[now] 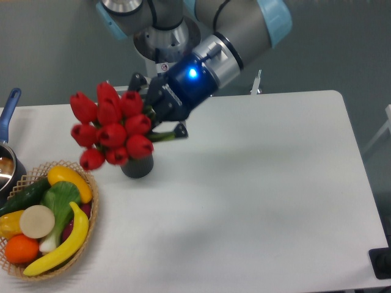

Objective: Insert the flowers into the vase
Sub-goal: 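Carry the tulips over the black vase and lower stems into it, then push the tulip stems deeper into the black vase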

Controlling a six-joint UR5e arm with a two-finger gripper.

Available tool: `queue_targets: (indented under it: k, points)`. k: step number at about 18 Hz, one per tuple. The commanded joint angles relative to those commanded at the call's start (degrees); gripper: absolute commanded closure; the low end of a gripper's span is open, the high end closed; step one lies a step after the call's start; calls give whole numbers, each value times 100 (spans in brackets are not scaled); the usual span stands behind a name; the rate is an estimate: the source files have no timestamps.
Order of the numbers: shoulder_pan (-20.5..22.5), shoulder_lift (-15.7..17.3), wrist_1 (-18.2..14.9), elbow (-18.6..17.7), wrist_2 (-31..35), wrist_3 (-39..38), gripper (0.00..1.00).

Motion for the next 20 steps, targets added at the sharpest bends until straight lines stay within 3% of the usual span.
queue_targets:
  k: [6,9,12,16,20]
  points:
    - [290,818,52,-1064,-106,175,91]
    - [361,872,228,-1407,-106,474,91]
    - [378,889,334,-1496,-97,475,90]
    - [370,889,343,-1619,-88,536,90]
    - [352,951,351,-1970,-62,826,90]
